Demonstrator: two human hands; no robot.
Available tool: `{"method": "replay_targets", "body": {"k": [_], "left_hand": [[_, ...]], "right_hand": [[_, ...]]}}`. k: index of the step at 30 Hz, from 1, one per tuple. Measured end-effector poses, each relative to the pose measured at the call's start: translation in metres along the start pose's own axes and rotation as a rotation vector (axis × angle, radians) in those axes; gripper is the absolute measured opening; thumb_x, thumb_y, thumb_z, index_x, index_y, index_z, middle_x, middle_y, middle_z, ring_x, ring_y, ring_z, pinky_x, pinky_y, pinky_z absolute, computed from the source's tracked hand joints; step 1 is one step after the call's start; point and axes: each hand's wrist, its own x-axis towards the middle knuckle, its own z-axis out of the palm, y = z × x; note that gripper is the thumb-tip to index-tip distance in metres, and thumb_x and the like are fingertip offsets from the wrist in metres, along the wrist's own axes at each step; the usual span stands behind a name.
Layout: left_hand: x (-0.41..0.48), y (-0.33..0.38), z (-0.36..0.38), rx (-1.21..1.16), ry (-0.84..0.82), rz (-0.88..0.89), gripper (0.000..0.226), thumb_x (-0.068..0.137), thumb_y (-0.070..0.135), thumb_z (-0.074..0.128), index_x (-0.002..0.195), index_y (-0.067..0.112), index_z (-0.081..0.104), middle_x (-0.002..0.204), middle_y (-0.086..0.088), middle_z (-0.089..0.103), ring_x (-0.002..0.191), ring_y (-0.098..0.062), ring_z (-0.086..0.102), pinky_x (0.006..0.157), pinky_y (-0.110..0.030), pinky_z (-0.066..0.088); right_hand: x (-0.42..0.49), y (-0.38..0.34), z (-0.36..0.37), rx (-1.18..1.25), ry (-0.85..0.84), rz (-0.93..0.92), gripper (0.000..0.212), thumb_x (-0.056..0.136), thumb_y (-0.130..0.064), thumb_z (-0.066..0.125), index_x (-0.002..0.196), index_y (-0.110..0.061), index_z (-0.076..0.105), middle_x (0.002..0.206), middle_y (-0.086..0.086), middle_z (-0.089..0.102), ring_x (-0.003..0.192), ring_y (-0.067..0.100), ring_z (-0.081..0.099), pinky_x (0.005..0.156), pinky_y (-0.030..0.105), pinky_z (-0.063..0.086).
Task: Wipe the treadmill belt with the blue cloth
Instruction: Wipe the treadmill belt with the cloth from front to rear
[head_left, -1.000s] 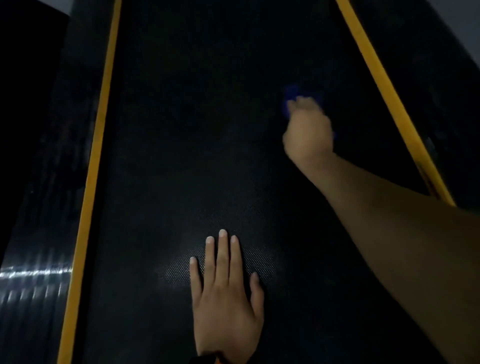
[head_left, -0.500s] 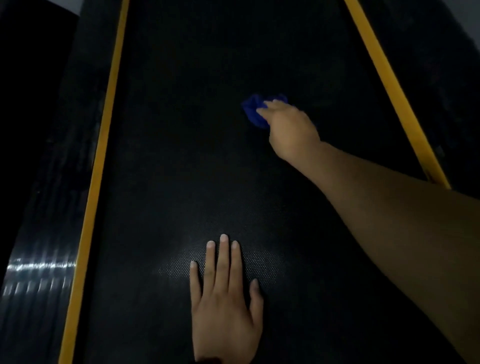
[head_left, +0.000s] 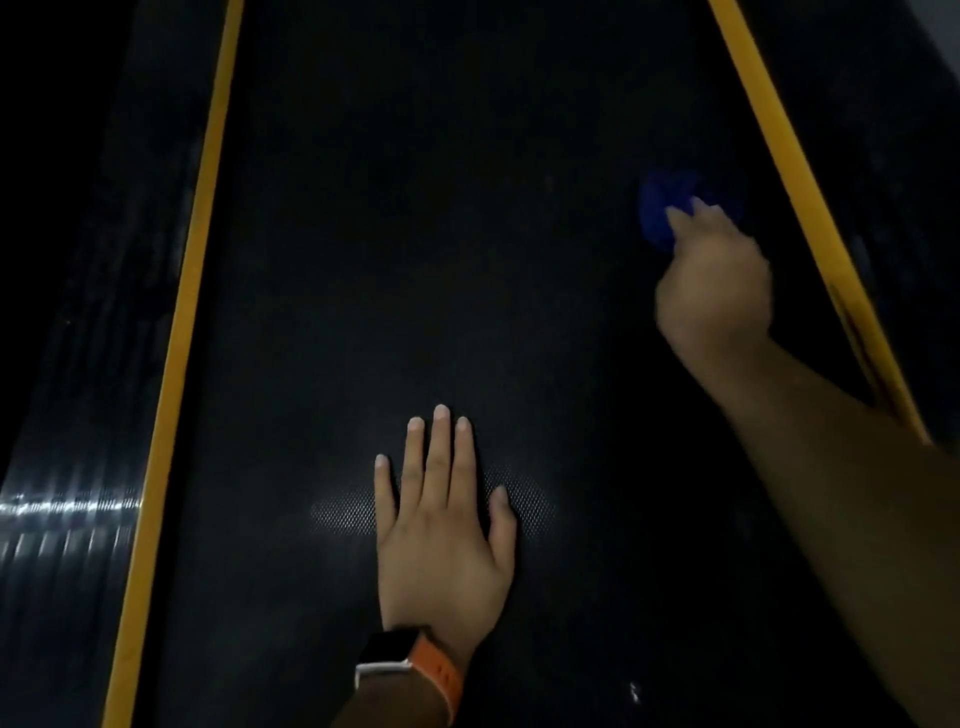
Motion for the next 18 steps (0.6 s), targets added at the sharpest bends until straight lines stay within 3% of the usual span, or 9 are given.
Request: {"method": "replay_targets", "body": {"k": [2,4,6,8,10,13,16,18], "left_hand": [[0.000,0.000,0.000,0.002,-0.006,0.001,0.066,0.104,0.047,0.026,0.161,0.015,0.028,0.171,-0.003,0.020,0.160,-0.021,0.010,0.127,-0.055,0.016],[0.000,0.000,-0.001,0.001,-0.004,-0.004,0.066,0.104,0.048,0.025,0.161,0.014,0.029,0.171,-0.003,0.019,0.160,-0.021,0.010,0.127,-0.055,0.016],[0.000,0.000,-0.001,-0.002,0.006,-0.003,0.066,0.104,0.048,0.024,0.161,0.014,0.029,0.171,-0.004,0.019,0.159,-0.022,0.010,0.127,-0.055,0.015],[0.001,0.001,-0.001,-0.014,0.017,0.001,0.067,0.105,0.048,0.023,0.161,0.013,0.028,0.171,-0.004,0.019,0.159,-0.022,0.010,0.127,-0.055,0.014],[0.000,0.000,-0.001,-0.025,0.025,0.006,0.067,0.105,0.048,0.022,0.162,0.013,0.028,0.171,-0.004,0.019,0.160,-0.022,0.009,0.128,-0.055,0.011],[0.000,0.001,-0.002,-0.053,0.044,0.006,0.067,0.105,0.048,0.023,0.161,0.013,0.030,0.170,-0.005,0.022,0.159,-0.024,0.012,0.128,-0.055,0.010],[0.000,0.000,-0.002,-0.051,0.035,0.006,0.067,0.105,0.048,0.022,0.162,0.013,0.028,0.171,-0.005,0.021,0.159,-0.024,0.011,0.128,-0.055,0.009],[0.000,0.000,-0.005,-0.050,0.020,0.010,0.068,0.105,0.049,0.020,0.163,0.014,0.026,0.171,-0.005,0.019,0.159,-0.024,0.010,0.128,-0.055,0.008]], "right_hand": [[-0.029,-0.038,0.004,-0.042,-0.010,-0.054,0.054,0.091,-0.002,0.051,0.144,-0.010,0.042,0.150,0.014,0.041,0.139,0.029,0.037,0.116,0.041,0.031],[-0.057,-0.052,0.007,0.011,-0.076,-0.347,0.055,0.089,-0.001,0.052,0.143,-0.013,0.046,0.147,0.011,0.046,0.137,0.026,0.041,0.113,0.041,0.036],[-0.063,-0.023,-0.001,0.036,-0.196,-0.525,0.058,0.087,0.002,0.055,0.142,-0.013,0.049,0.148,0.009,0.047,0.138,0.025,0.043,0.114,0.039,0.034],[-0.052,0.027,-0.017,-0.002,-0.146,-0.482,0.055,0.087,0.003,0.057,0.140,-0.009,0.052,0.146,0.014,0.048,0.134,0.030,0.047,0.115,0.037,0.032],[-0.057,0.067,-0.035,-0.015,-0.070,-0.284,0.052,0.090,0.005,0.052,0.140,-0.006,0.051,0.146,0.017,0.047,0.134,0.032,0.047,0.116,0.038,0.031],[-0.097,0.067,-0.031,-0.015,0.033,-0.102,0.045,0.096,0.001,0.048,0.141,-0.004,0.049,0.147,0.015,0.046,0.138,0.029,0.042,0.117,0.038,0.029],[-0.143,0.034,-0.019,-0.052,-0.010,-0.127,0.052,0.092,0.000,0.053,0.143,-0.010,0.046,0.151,0.009,0.043,0.142,0.023,0.036,0.117,0.033,0.021],[-0.169,0.029,-0.019,-0.079,-0.110,-0.291,0.058,0.091,0.000,0.054,0.146,-0.014,0.043,0.155,0.004,0.038,0.144,0.019,0.031,0.116,0.028,0.016]]}}
